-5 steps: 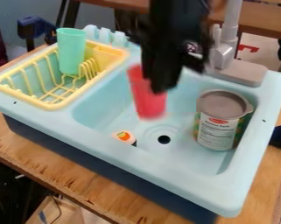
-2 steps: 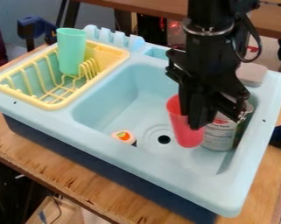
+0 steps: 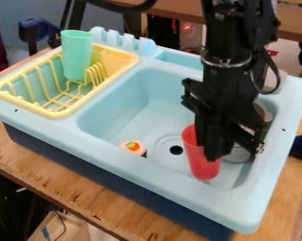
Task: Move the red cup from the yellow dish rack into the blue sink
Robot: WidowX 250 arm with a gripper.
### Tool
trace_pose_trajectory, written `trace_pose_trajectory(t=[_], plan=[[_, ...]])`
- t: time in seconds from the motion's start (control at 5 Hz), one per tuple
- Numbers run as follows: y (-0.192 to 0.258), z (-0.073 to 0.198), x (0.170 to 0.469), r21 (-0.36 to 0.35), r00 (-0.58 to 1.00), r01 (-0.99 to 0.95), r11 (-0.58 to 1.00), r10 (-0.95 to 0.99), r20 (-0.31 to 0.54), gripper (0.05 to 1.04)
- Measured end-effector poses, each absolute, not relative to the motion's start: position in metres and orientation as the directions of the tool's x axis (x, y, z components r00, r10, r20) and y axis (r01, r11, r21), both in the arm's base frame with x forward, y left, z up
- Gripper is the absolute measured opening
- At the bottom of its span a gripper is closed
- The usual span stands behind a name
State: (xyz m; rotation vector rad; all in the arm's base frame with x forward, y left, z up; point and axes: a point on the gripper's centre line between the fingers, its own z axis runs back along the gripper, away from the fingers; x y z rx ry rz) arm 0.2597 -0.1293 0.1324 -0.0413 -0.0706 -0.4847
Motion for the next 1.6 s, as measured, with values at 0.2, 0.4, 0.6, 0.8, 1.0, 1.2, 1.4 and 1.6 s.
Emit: trace_pose_trajectory(t=[0.2, 0.4, 0.6, 0.8, 1.0, 1.2, 1.4, 1.6], plan=[[-0.129, 0.126, 0.258, -0.032, 0.887, 0.460, 0.888, -0.457, 0.070, 0.081], [-0.130, 0.122, 0.261, -0.031, 0.886, 0.462, 0.886, -0.459, 0.072, 0.103], [-0.128, 0.122, 0.257, -0.030, 0.898, 0.440, 0.897, -0.439, 0.043, 0.285], [-0.125, 0.132, 0.260, -0.024, 0.909, 0.414, 0.910, -0.413, 0.052, 0.581], [-0.120, 0.155, 0.266, -0.018, 0.922, 0.378, 0.925, -0.375, 0.098, 0.861], [-0.121, 0.177, 0.269, -0.017, 0.926, 0.354, 0.935, -0.348, 0.146, 1.017], [-0.115, 0.199, 0.265, 0.005, 0.930, 0.334, 0.943, -0.331, 0.158, 1.009], [-0.087, 0.222, 0.254, 0.086, 0.954, 0.261, 0.962, -0.270, 0.127, 1.009]])
